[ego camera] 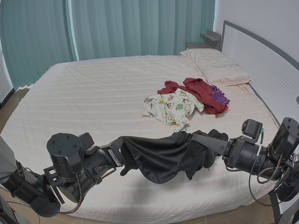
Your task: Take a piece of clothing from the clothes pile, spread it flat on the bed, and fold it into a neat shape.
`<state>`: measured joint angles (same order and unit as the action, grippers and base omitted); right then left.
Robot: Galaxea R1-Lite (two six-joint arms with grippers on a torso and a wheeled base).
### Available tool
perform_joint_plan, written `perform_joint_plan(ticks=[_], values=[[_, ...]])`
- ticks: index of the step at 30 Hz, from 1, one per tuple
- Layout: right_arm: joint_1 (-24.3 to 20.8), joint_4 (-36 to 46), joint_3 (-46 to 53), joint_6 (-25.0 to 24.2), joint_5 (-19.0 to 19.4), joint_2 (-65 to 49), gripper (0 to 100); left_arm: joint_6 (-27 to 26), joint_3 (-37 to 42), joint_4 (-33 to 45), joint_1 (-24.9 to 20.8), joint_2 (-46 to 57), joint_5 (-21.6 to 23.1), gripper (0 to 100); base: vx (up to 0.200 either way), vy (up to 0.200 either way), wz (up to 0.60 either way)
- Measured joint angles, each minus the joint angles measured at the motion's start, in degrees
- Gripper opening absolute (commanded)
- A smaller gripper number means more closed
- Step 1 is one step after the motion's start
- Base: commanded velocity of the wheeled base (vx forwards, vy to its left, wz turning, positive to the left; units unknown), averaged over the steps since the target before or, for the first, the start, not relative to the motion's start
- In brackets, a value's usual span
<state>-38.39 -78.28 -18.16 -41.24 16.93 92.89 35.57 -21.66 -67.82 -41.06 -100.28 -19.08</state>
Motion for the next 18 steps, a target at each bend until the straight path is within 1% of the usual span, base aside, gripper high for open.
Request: perform_joint_plan(ticks=[18], values=[[-0.30, 0.00, -0.05, 0.11, 0.00, -0.59, 0, 0.00, 0.22, 0.00, 0.00, 0.50, -0.13, 0, 0.000, 0.200, 0.00]])
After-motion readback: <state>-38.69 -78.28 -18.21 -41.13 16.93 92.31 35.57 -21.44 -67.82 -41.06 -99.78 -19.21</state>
